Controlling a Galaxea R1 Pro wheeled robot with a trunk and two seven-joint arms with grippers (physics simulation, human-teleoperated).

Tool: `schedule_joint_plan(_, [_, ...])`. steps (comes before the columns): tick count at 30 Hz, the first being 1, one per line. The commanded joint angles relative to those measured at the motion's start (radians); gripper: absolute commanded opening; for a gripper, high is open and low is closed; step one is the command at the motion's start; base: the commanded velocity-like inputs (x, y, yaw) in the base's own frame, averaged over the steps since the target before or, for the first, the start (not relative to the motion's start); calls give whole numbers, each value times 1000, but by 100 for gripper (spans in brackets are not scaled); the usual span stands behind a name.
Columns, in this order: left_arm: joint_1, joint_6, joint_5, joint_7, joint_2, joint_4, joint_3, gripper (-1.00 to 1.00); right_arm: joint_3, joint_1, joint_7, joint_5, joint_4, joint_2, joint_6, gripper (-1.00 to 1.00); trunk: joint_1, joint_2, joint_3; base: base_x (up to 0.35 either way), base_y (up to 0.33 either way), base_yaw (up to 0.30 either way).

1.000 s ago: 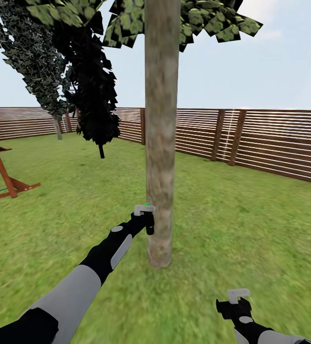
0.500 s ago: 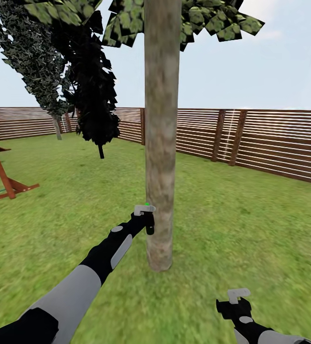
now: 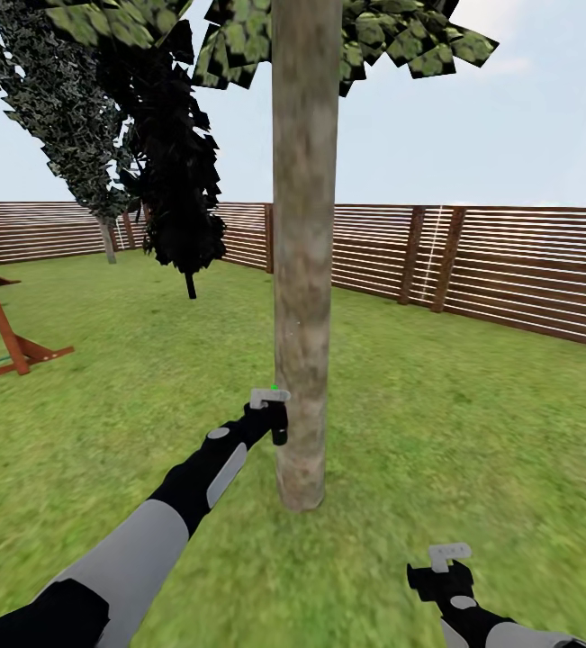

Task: In the garden, pick up the pesticide atomizer on the floor and spray pesticide onto both trees until each tree trunk is fully covered.

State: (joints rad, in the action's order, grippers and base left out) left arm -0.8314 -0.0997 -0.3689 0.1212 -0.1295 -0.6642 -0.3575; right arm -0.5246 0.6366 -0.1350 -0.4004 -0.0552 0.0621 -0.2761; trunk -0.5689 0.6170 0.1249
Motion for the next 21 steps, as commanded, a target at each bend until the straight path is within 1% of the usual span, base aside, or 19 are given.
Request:
schedule_joint_plan(1, [0, 0, 0, 0, 0, 2, 0, -100, 0, 0, 0, 0, 0, 0, 0, 100, 0, 0, 0, 0, 0, 0])
schedule_joint_plan(7, [0, 0, 0, 1, -1, 4, 0, -100, 0, 0, 0, 0, 0, 0, 0, 100, 0, 0, 0, -81, 0, 0])
schedule_joint_plan(19, [0, 0, 0, 0, -1, 5, -1, -100, 0, 0, 0, 0, 0, 0, 0, 100, 0, 0, 0, -19, 0, 0])
schedule_joint_plan(21, [0, 0, 0, -2, -1, 24, 2, -100, 0, 0, 0, 0, 0, 0, 0, 100, 0, 0, 0, -1, 0, 0])
